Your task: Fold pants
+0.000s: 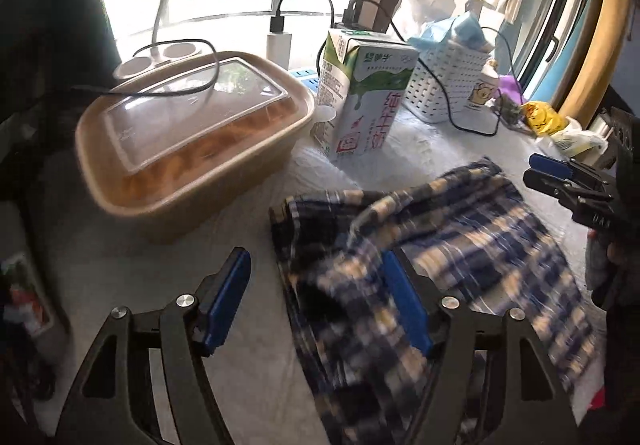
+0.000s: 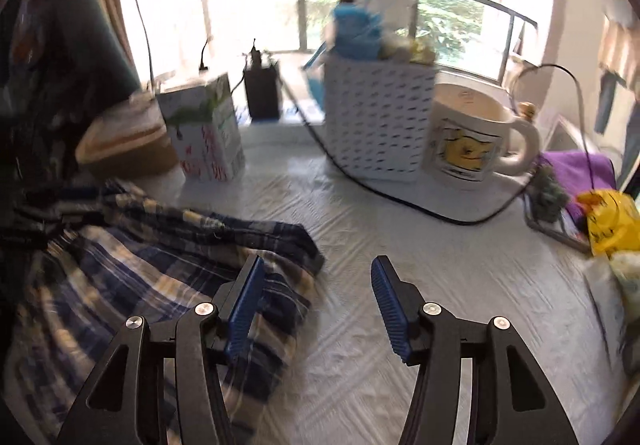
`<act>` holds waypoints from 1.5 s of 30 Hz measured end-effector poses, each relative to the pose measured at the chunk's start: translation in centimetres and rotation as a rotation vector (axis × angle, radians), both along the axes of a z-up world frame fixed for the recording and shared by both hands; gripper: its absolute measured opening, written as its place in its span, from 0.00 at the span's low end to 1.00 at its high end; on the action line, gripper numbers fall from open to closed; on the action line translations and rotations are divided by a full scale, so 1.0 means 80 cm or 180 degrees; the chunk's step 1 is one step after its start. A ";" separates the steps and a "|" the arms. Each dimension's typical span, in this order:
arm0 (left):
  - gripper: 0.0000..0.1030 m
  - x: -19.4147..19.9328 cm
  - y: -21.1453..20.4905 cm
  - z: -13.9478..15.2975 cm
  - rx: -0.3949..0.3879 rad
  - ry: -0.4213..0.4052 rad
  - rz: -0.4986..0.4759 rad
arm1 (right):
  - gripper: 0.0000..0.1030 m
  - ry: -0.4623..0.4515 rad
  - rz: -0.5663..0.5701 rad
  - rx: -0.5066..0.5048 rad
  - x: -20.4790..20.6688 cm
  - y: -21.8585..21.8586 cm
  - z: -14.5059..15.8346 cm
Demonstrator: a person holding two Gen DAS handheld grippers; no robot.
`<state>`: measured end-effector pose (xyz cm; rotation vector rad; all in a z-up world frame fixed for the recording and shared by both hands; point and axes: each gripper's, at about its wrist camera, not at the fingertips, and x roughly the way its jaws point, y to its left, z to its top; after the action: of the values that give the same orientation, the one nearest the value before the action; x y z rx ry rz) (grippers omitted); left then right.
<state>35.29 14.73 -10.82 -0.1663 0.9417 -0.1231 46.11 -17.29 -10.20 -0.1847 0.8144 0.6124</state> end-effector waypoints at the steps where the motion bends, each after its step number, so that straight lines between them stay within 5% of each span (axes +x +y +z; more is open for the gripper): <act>1: 0.68 -0.003 0.001 0.000 -0.0040 0.0006 -0.0009 | 0.65 0.0033 -0.0033 0.0059 -0.001 -0.009 0.003; 4: 0.68 -0.005 0.001 -0.009 -0.0063 0.0055 -0.0012 | 0.80 0.0113 -0.0083 0.0194 0.000 -0.022 0.002; 17: 0.72 0.037 -0.005 -0.031 -0.0142 0.0007 -0.0050 | 0.80 0.0532 0.0001 0.0496 0.020 -0.011 -0.042; 18: 0.70 0.037 -0.009 -0.032 -0.0110 -0.0020 -0.0085 | 0.80 0.0551 0.0029 0.0486 0.021 -0.006 -0.043; 21: 0.40 0.039 -0.017 -0.032 -0.0134 -0.0033 -0.0195 | 0.80 0.0601 0.0139 0.0467 0.020 0.008 -0.047; 27: 0.24 0.036 -0.031 -0.031 -0.0097 -0.0067 -0.0235 | 0.80 0.0567 0.0257 0.0320 0.017 0.037 -0.050; 33: 0.21 0.026 -0.030 -0.020 -0.0163 -0.0157 -0.0205 | 0.45 0.0528 0.0435 0.0218 0.007 0.061 -0.051; 35: 0.21 0.021 -0.027 -0.014 -0.0208 -0.0195 -0.0196 | 0.25 0.0554 0.0458 0.0287 0.006 0.062 -0.051; 45: 0.18 -0.016 -0.030 0.037 -0.0238 -0.0503 -0.0187 | 0.17 0.0062 0.0454 0.0406 -0.035 0.050 0.011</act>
<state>34.01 12.36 -7.88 -0.1951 0.7849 -0.2226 43.31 -13.29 -9.33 -0.1211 0.7826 0.7993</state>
